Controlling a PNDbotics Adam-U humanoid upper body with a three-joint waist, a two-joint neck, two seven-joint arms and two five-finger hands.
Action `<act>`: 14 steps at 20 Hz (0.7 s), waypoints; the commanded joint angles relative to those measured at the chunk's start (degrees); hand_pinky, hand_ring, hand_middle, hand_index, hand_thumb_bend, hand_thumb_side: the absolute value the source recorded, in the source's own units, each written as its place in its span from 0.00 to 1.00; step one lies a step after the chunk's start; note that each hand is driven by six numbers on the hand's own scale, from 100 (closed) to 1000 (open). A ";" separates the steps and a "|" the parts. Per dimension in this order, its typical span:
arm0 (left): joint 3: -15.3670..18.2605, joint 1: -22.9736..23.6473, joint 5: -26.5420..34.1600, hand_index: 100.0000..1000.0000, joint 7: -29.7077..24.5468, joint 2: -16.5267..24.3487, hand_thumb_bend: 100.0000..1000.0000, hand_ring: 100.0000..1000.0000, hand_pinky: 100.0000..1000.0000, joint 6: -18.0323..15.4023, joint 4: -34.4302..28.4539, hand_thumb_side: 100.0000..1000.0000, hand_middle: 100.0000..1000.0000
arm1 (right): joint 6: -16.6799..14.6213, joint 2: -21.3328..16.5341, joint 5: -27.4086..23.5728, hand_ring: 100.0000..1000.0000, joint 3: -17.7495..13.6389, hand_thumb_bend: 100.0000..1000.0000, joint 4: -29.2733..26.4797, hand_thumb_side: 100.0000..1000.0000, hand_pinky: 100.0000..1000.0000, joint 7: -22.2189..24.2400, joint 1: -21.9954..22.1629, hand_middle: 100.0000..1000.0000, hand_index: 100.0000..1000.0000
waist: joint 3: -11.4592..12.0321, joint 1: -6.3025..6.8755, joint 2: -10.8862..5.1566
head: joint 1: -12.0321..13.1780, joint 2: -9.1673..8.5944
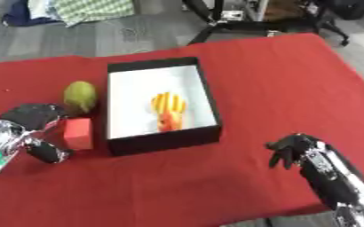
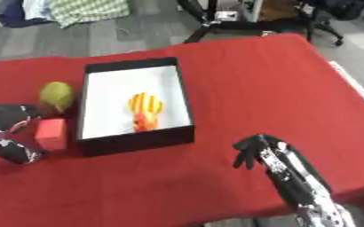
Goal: Pick up objects on the table and place them in the box.
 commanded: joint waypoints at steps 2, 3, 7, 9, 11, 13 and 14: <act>0.15 -0.64 -0.51 0.91 1.32 0.40 0.30 0.75 0.82 -0.07 0.46 0.38 0.79 | -0.08 -0.83 0.27 0.43 -0.09 0.00 -1.22 0.71 0.87 -0.07 -0.08 0.22 0.57 | 0.02 0.38 -0.61 | -0.08 -0.11; 0.06 -0.65 -0.25 0.91 1.25 0.34 0.29 0.75 0.82 -0.40 0.57 0.39 0.79 | -0.08 -0.84 0.26 0.43 -0.09 0.00 -1.23 0.71 0.87 -0.06 -0.08 0.22 0.57 | 0.03 0.38 -0.61 | -0.10 -0.11; 0.07 -0.76 1.21 0.90 1.17 0.03 0.25 0.74 0.81 -1.52 0.83 0.39 0.78 | -0.07 -0.83 0.25 0.43 -0.11 0.00 -1.22 0.71 0.87 -0.06 -0.06 0.22 0.57 | 0.10 0.36 -0.59 | -0.21 -0.11; 0.06 -0.88 2.07 0.89 1.70 -0.11 0.23 0.73 0.81 -1.73 0.88 0.38 0.76 | -0.07 -0.82 0.25 0.43 -0.09 0.00 -1.22 0.71 0.87 -0.05 -0.06 0.22 0.57 | 0.12 0.35 -0.57 | -0.30 -0.11; 0.20 -1.06 3.06 0.81 2.78 -0.30 0.17 0.63 0.76 -1.64 0.80 0.25 0.65 | -0.06 -0.82 0.28 0.44 -0.10 0.00 -1.20 0.72 0.87 -0.05 -0.04 0.22 0.57 | 0.13 0.34 -0.55 | -0.35 -0.11; 0.38 -1.24 4.41 0.75 4.26 -0.41 0.15 0.56 0.74 -1.22 0.69 0.17 0.56 | -0.06 -0.81 0.28 0.44 -0.10 0.00 -1.20 0.72 0.87 -0.06 -0.05 0.22 0.57 | 0.13 0.34 -0.54 | -0.37 -0.11; 0.49 -1.36 5.13 0.65 5.01 -0.45 0.10 0.45 0.69 -0.94 0.58 0.15 0.43 | -0.06 -0.81 0.28 0.44 -0.10 0.00 -1.20 0.71 0.87 -0.07 -0.06 0.22 0.57 | 0.12 0.34 -0.55 | -0.39 -0.11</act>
